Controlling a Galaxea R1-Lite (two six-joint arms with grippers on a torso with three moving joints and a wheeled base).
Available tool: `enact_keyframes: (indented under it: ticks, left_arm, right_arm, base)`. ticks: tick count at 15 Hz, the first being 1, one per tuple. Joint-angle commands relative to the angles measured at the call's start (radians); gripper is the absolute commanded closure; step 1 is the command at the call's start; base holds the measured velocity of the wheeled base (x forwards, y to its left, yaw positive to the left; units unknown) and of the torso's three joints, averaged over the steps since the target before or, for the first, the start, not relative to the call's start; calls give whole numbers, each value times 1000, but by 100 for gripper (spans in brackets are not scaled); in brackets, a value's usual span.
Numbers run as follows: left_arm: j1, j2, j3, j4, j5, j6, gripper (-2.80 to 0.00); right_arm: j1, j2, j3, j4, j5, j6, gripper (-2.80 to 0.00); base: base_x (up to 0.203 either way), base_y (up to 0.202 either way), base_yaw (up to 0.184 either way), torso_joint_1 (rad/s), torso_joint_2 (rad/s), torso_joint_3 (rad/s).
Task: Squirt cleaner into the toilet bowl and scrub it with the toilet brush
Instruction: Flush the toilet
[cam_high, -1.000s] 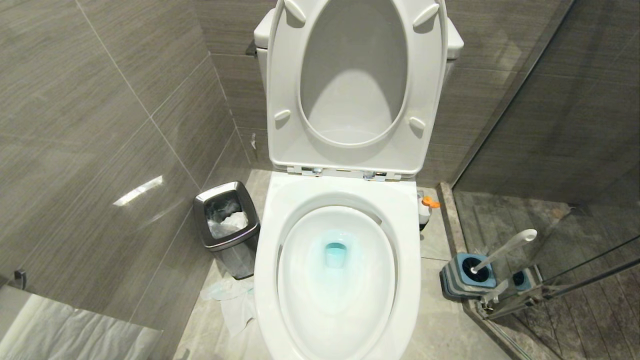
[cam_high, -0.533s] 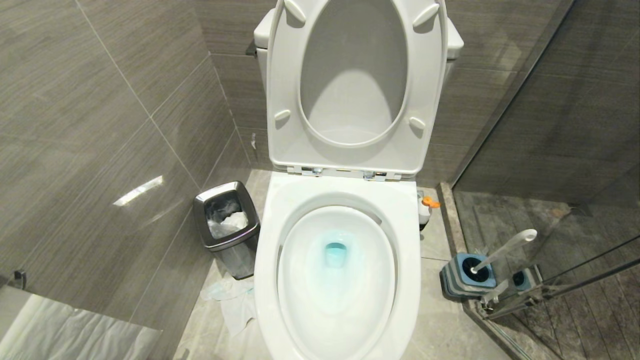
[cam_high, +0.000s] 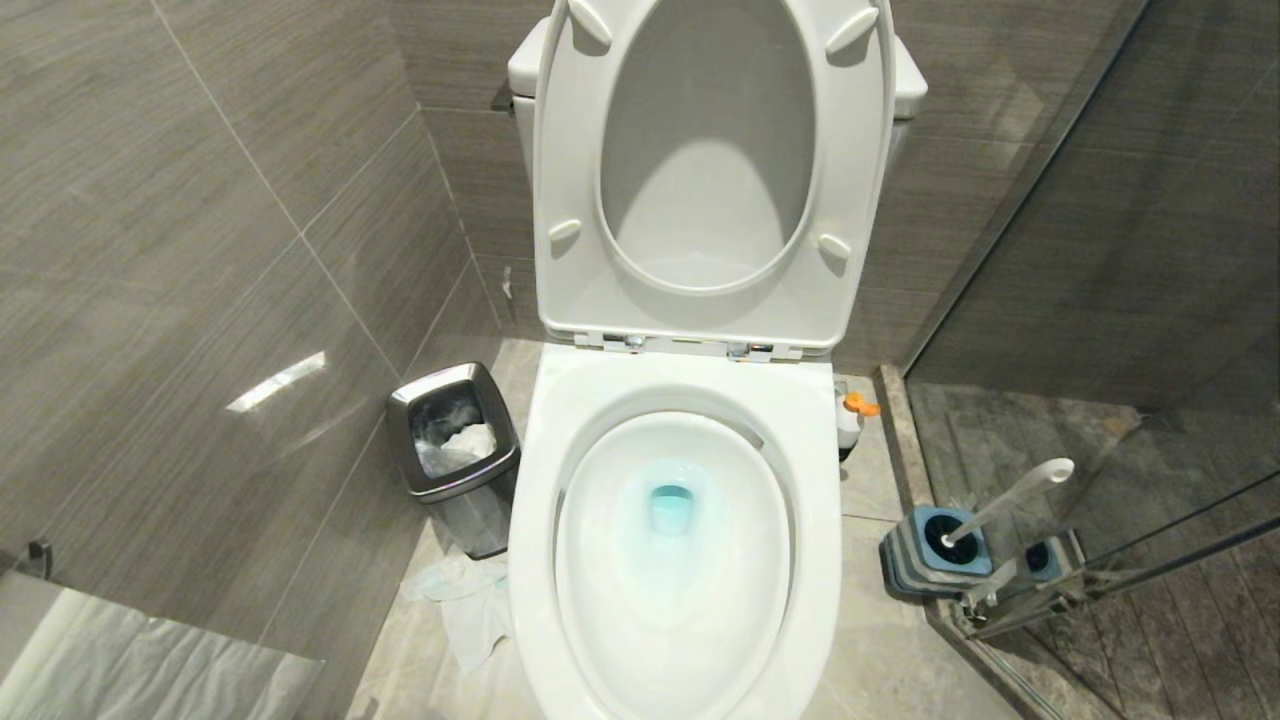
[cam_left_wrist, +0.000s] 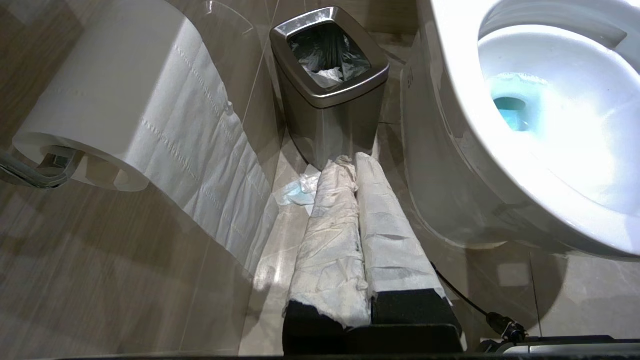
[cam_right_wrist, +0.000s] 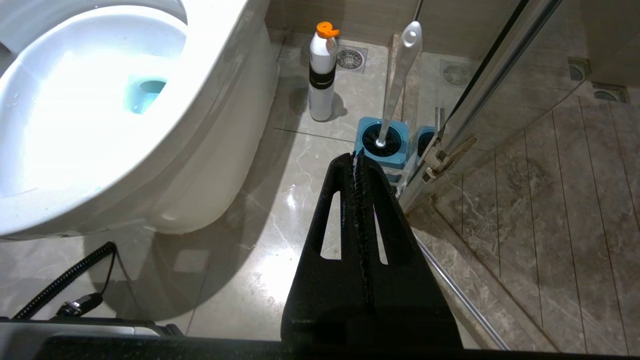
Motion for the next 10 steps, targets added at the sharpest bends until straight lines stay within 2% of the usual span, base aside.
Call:
enact_keyframes:
  ticks: [1, 10]
  left_arm:
    - [0, 0, 0, 0, 0, 0, 0]
    - [0, 0, -2, 1, 0, 0, 0]
  right_arm:
    - [0, 1, 0, 0, 0, -1, 0]
    - [0, 1, 0, 0, 0, 0, 0]
  base:
    - [0, 0, 0, 0, 0, 0]
    - [0, 0, 0, 0, 0, -15]
